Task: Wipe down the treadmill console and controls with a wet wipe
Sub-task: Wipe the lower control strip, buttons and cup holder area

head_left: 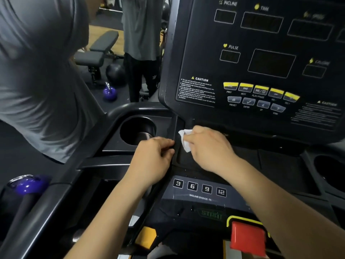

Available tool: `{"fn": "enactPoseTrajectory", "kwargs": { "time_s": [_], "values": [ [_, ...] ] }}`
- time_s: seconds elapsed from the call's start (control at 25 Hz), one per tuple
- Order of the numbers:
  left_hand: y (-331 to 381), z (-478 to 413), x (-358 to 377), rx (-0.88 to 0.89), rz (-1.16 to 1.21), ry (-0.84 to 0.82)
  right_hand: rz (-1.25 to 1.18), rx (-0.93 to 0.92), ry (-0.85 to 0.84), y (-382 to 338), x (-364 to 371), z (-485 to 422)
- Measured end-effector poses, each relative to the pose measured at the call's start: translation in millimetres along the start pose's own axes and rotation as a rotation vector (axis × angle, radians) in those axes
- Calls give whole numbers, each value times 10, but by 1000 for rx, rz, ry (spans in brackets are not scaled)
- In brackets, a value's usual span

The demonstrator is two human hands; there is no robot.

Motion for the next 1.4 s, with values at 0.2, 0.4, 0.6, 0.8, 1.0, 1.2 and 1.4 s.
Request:
{"fn": "enactPoseTrajectory", "kwargs": {
  "time_s": [0.2,0.4,0.6,0.8,1.0,1.2,1.4],
  "values": [
    [31,32,28,-36,-4,66,120,81,71,197,-203,309],
    [69,38,60,-66,-30,109,97,210,591,552,-799,409],
    [87,0,51,-71,-28,113,-1,66,297,386,-272,20],
    [76,36,48,-26,-27,111,18,4,310,296,-251,-163],
    [16,-30,32,-55,5,88,56,146,267,1034,-274,721],
    [18,-105,56,-70,-34,29,-17,115,372,852,-290,531],
    [220,-376,39,-48,-202,-19,-39,43,316,375,-135,-75]
  ]
}}
Point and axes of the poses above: each hand's wrist, its own z-axis away from the middle knuckle, its own x-axis out of the palm, y = z × x, the point moved 5 cm from there along -z, towards the middle knuckle, and after that the axes turned 13 degrees about -x, right-handed, at the moved point
